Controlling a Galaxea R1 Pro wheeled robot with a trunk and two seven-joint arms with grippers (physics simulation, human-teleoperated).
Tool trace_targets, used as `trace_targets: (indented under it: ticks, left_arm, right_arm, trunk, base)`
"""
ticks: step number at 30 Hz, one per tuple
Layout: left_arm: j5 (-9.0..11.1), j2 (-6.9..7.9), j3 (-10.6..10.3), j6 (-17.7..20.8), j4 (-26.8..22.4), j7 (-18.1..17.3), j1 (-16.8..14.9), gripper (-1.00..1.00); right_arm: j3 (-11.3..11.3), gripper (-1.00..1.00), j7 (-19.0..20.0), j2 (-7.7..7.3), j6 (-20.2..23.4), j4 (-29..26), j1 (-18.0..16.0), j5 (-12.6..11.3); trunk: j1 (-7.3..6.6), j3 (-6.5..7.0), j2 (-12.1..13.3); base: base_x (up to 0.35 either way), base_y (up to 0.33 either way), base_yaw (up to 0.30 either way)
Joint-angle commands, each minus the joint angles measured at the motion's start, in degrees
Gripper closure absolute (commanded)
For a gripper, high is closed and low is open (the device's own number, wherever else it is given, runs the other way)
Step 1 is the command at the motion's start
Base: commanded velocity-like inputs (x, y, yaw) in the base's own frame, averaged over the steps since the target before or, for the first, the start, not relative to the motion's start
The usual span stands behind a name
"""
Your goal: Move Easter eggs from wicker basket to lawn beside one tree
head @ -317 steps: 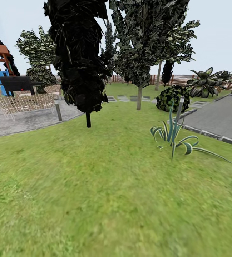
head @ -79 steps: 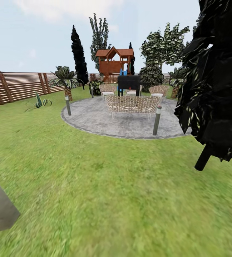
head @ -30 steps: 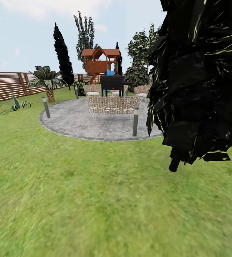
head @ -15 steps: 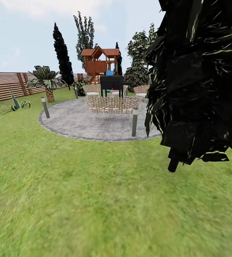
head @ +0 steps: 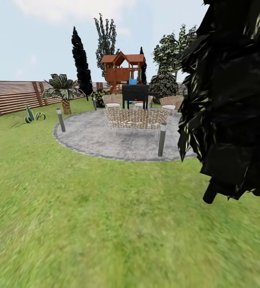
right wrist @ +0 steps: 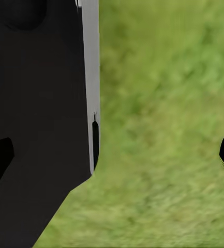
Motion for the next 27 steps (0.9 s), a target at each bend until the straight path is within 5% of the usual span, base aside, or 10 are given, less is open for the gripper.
trace_targets:
  ticks: [1,27]
  left_arm:
    - [0.0,0.01,0.0,0.1,-0.1,-0.1,0.0,-1.00]
    - [0.0,0.00,0.1,0.1,-0.1,0.0,0.0,-1.00]
  right_arm:
    - [0.1,-1.00,-0.1,0.00,0.0,0.1,-0.1,-0.1]
    - [0.1,-1.00,-0.1,0.27,0.1,0.2,-0.1,-0.2]
  trunk:
    - [0.03,-0.04,0.0]
    - [0.03,0.00,0.0]
  base:
    - [0.317,0.072,0.042]
    - [0.325,0.007,0.074]
